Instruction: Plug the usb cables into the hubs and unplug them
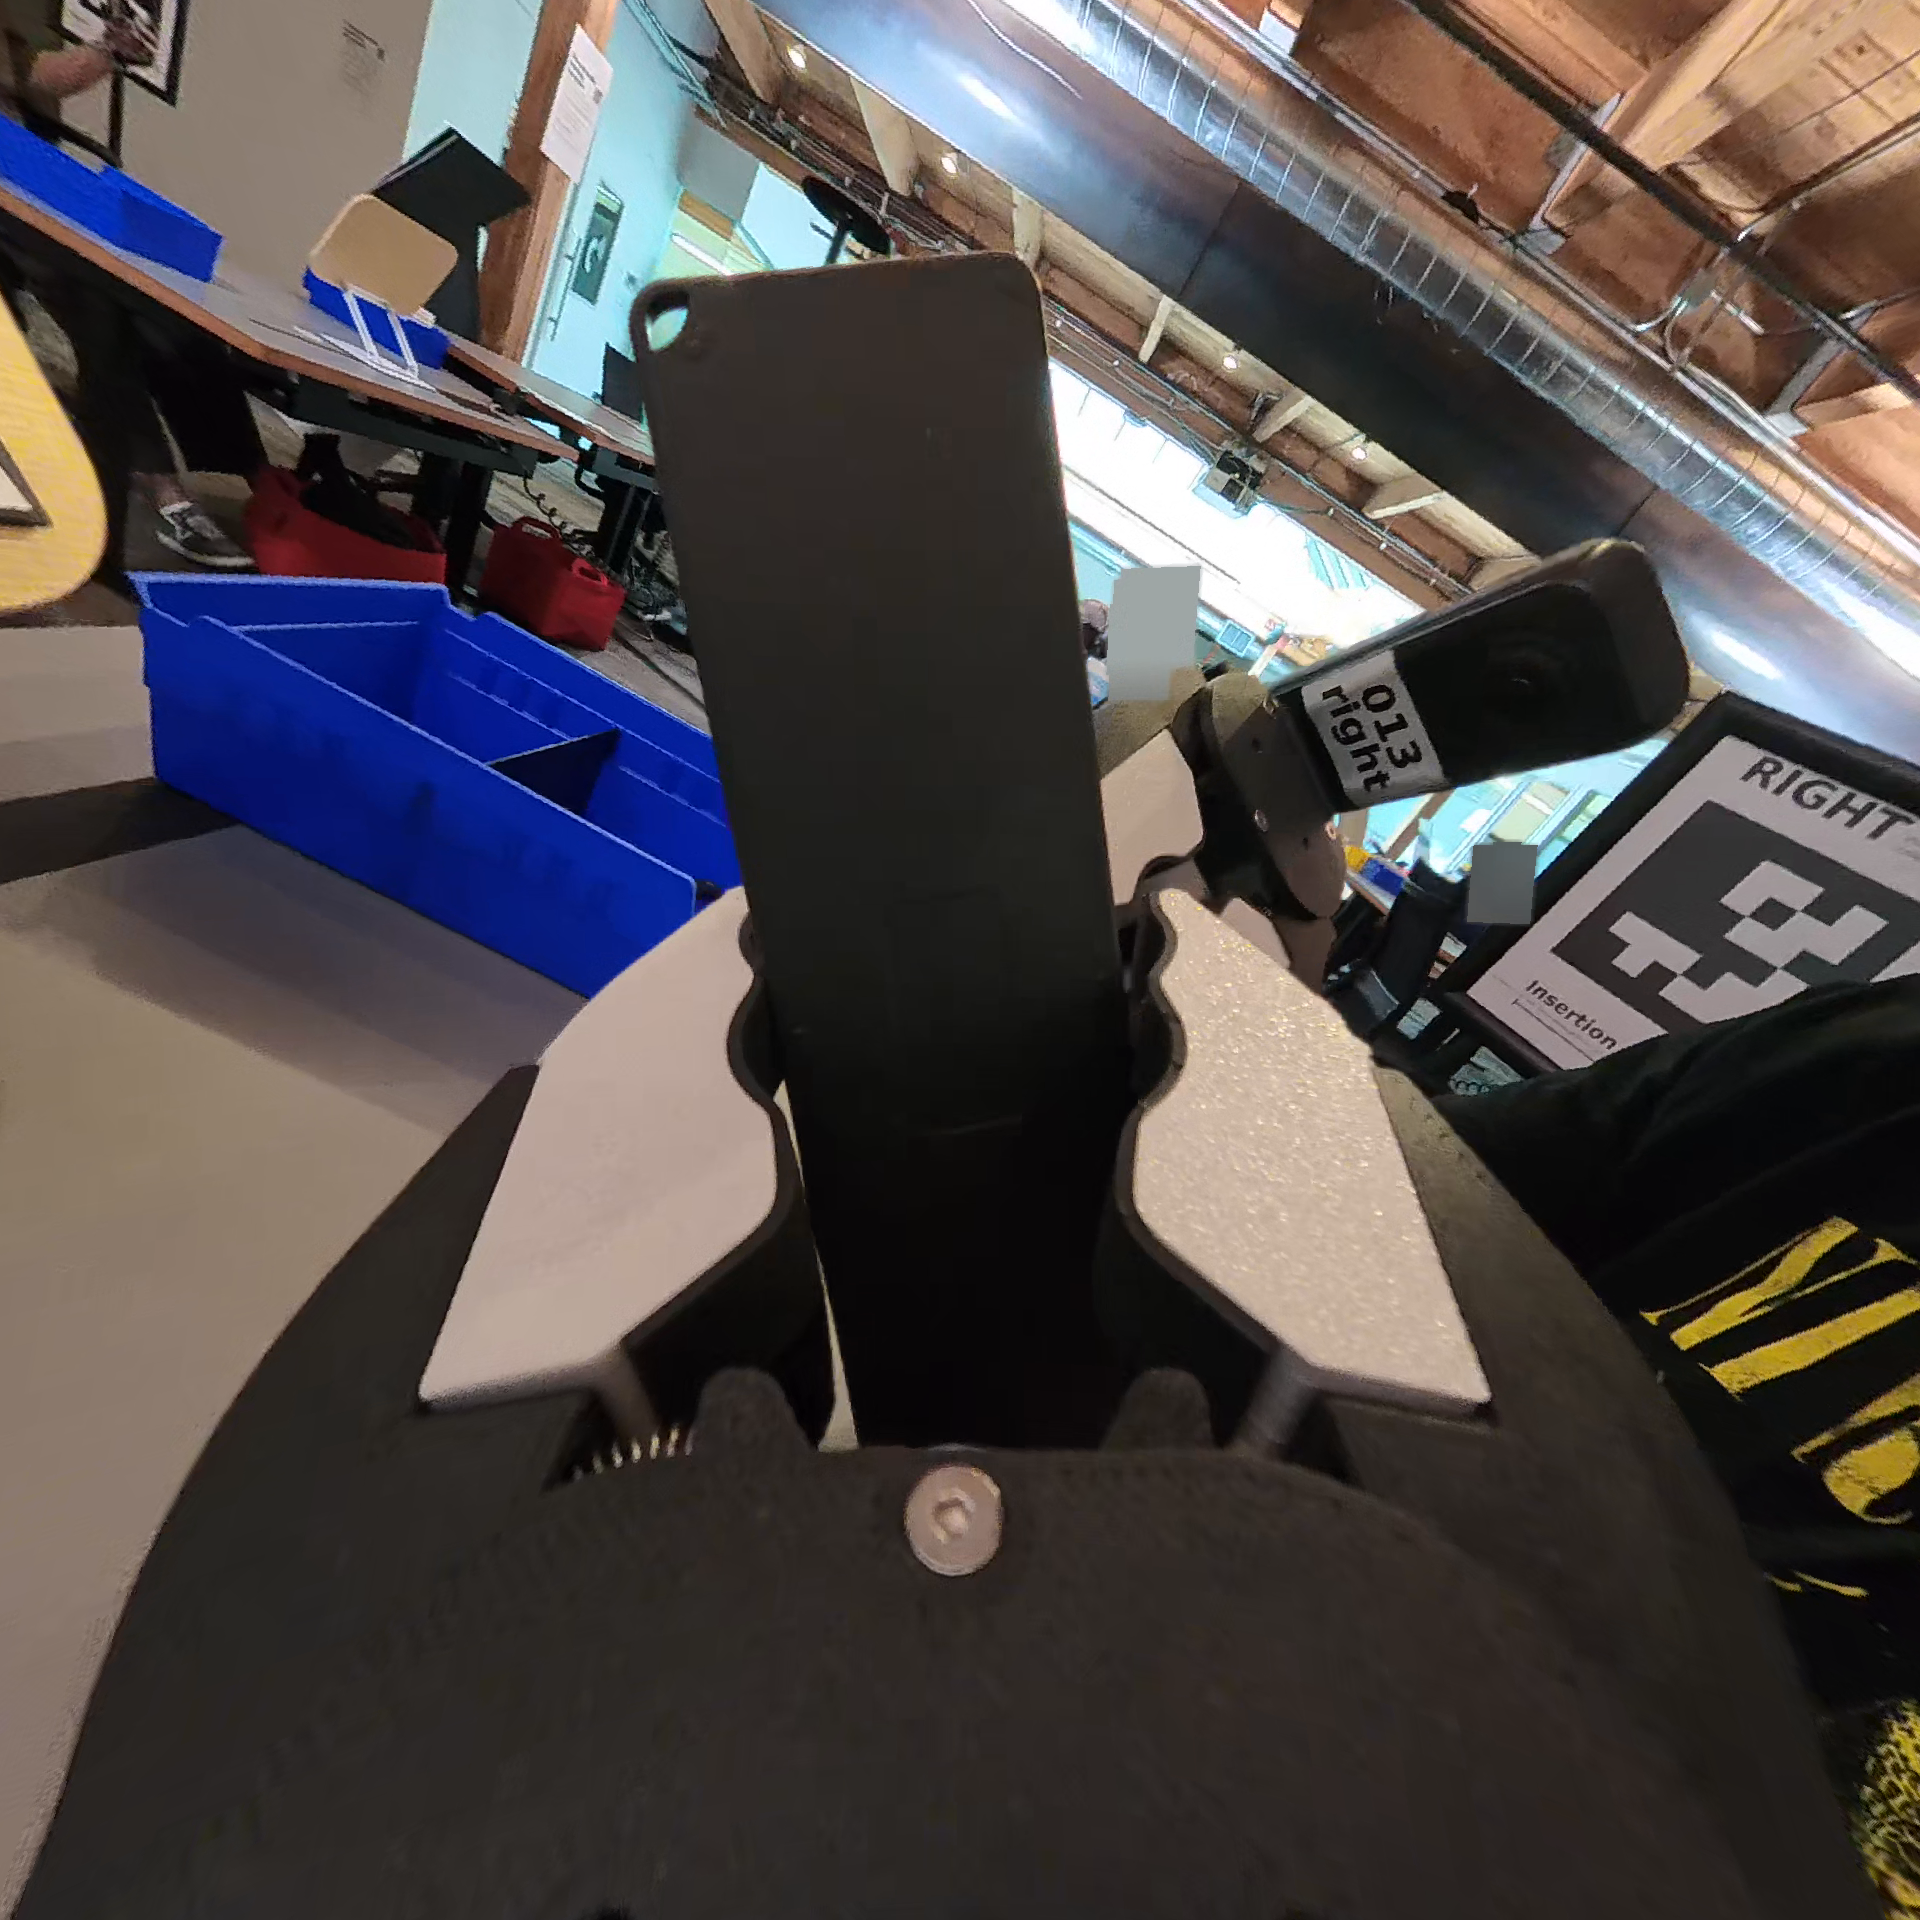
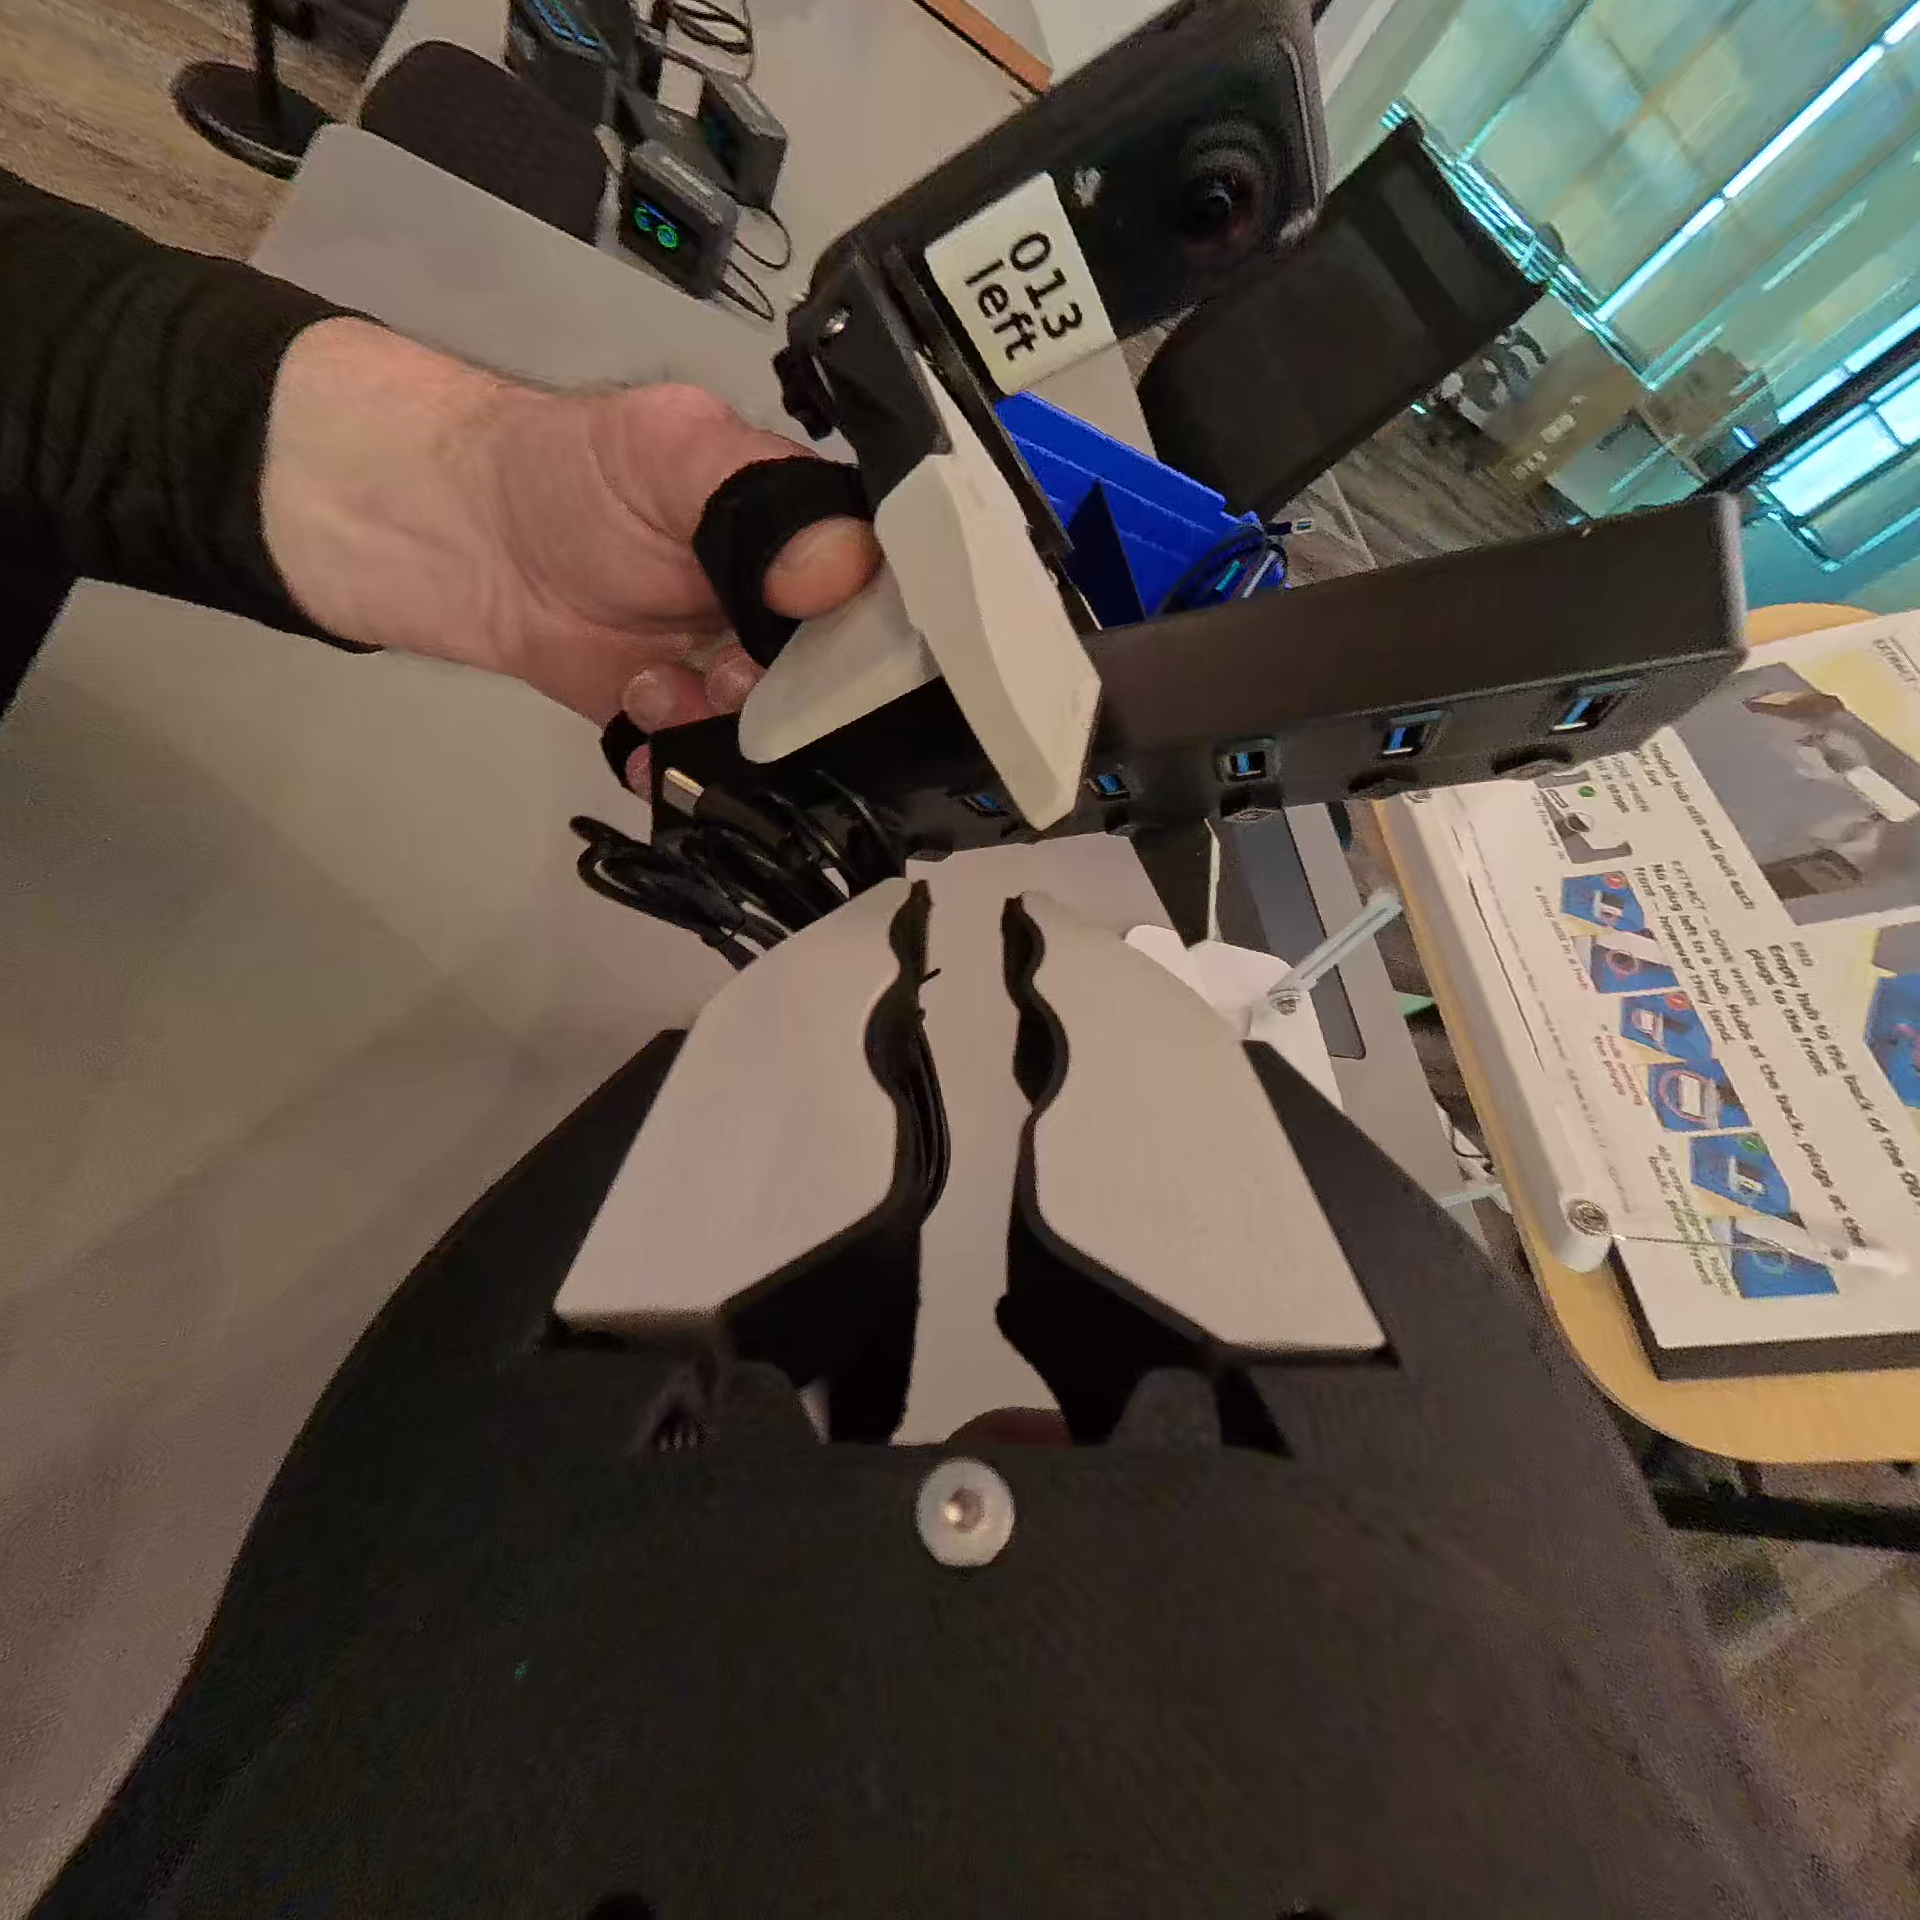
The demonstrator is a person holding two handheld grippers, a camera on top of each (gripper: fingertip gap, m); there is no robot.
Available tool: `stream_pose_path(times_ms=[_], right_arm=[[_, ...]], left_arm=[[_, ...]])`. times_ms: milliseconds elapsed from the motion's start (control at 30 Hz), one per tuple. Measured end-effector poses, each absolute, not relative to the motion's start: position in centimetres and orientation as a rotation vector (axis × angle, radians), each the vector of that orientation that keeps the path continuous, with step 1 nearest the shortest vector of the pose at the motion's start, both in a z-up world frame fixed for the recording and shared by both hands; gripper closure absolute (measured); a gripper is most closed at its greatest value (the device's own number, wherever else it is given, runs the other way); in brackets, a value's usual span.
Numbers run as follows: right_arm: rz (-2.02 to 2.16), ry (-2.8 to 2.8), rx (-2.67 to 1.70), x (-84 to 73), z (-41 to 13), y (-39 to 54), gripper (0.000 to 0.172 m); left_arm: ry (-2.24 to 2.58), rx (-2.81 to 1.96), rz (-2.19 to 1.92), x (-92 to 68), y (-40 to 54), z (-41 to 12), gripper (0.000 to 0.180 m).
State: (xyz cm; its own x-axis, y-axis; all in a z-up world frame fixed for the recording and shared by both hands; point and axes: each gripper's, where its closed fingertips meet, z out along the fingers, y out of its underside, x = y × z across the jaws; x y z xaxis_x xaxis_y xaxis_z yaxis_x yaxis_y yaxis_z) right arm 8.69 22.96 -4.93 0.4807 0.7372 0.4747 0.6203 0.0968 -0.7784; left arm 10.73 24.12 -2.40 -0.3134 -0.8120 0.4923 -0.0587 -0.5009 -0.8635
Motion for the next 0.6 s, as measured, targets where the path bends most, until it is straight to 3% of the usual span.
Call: stream_pose_path(times_ms=[100, 367, 600], right_arm=[[0.16, -1.263, -1.602, 8.6, -5.3, 22.2, 0.132], [-0.232, -1.325, -1.44, 7.5, -6.1, 23.5, 0.152], [-0.346, -1.366, -1.432, 7.3, -6.1, 23.6, 0.154]], left_arm=[[1.082, -1.378, -1.924, 10.6, 24.6, -1.9, 0.115], [1.039, -1.341, -2.075, 10.8, 24.3, -1.0, 0.115], [1.019, -1.332, -2.112, 10.7, 24.3, -1.3, 0.115]])
